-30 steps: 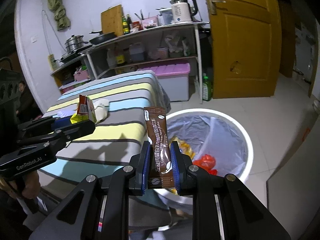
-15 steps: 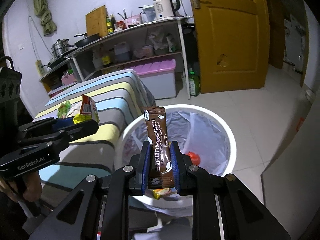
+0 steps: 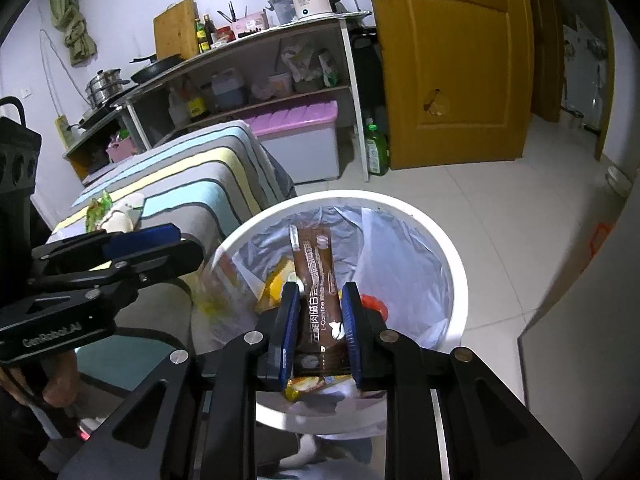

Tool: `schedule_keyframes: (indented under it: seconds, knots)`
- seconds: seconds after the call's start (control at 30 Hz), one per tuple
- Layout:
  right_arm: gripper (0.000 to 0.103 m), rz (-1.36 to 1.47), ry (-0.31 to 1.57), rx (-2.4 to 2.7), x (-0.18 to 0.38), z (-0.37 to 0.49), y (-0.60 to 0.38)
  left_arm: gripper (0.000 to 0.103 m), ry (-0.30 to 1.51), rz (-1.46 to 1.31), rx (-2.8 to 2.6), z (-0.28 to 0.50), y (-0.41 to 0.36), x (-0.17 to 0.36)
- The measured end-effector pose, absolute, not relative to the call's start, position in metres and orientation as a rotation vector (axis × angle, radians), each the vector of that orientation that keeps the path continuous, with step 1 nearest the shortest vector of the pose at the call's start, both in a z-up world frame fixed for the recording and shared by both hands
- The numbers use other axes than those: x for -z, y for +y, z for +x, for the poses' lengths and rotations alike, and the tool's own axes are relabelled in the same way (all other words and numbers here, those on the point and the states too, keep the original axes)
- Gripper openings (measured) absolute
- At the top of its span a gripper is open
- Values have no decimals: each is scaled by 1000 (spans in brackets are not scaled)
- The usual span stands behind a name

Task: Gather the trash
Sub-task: 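Carry both wrappers over the bin and open both tools to drop them, then move both open tools back over the table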

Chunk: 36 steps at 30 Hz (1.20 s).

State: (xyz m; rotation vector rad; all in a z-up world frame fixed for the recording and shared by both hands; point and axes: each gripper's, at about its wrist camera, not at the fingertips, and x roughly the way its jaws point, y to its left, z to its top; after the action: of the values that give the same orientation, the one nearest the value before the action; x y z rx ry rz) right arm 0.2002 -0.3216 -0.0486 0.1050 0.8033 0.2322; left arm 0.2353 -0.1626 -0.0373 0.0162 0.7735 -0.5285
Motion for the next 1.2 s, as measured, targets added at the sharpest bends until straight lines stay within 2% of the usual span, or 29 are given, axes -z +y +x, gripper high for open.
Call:
schedule_keyframes:
  seconds: [0.27, 1.2]
  knots:
    - [27, 99, 796, -230, 45, 198, -321, 46, 759, -12, 522, 232, -154, 34]
    - [28, -9, 682, -380, -8, 149, -249, 46, 604, -120, 321, 154, -52, -10]
